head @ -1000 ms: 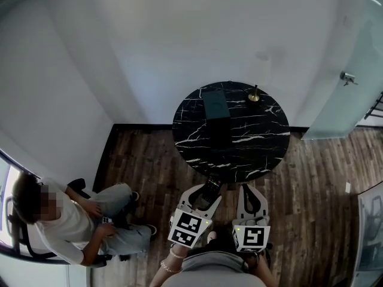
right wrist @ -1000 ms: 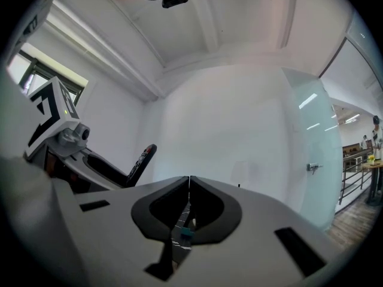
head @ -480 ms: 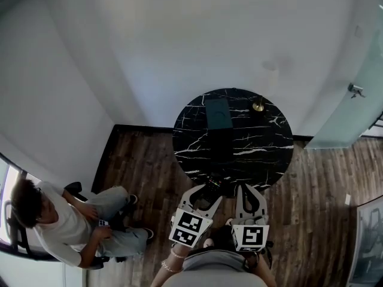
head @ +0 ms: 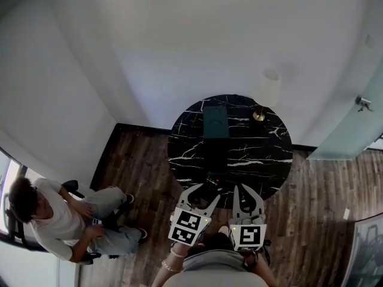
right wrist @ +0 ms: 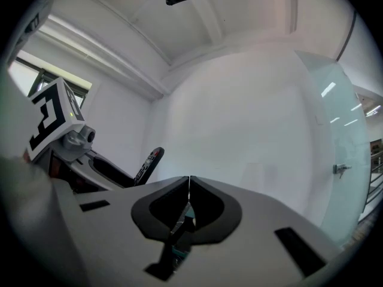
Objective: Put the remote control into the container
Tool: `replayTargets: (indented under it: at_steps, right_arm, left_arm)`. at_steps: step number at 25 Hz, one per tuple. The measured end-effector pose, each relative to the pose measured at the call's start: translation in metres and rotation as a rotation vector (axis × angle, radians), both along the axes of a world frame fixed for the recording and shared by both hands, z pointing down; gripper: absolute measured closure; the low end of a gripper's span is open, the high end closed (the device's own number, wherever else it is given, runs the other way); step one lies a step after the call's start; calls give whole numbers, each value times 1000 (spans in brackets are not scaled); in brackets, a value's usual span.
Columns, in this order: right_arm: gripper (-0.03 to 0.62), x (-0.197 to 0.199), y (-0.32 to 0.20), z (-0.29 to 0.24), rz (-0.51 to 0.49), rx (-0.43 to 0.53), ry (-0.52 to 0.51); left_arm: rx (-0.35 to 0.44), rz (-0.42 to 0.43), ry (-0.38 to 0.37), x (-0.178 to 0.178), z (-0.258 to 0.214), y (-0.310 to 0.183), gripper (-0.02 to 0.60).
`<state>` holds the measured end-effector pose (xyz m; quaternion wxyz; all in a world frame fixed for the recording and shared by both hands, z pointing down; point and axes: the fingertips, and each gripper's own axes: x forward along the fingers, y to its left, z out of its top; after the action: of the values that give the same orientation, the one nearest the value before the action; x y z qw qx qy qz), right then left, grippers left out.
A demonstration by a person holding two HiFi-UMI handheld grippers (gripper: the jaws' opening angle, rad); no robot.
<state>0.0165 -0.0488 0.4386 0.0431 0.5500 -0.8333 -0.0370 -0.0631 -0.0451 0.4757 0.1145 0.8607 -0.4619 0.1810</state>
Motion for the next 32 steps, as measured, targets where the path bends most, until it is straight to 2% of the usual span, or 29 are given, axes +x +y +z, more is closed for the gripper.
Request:
replayTargets:
  at_steps: [5, 12, 18, 23, 32]
  right_arm:
    - [581, 6, -21, -4, -59, 10, -28]
    - [581, 24, -52, 6, -30, -16, -29]
    - [580, 30, -89, 9, 24, -25, -36]
    - [581, 20, -121, 12, 56, -33, -32]
    - [581, 0, -168, 23, 91, -62, -14]
  left_arm:
    - [-18, -58, -16, 7, 6, -16, 364]
    - [-59, -89, -31, 0, 18, -46, 364]
    - [-62, -36, -45, 4, 17, -89, 364]
    - [-75, 13, -48, 2, 21, -122, 364]
    - [-132, 51, -55, -16, 42, -166, 364]
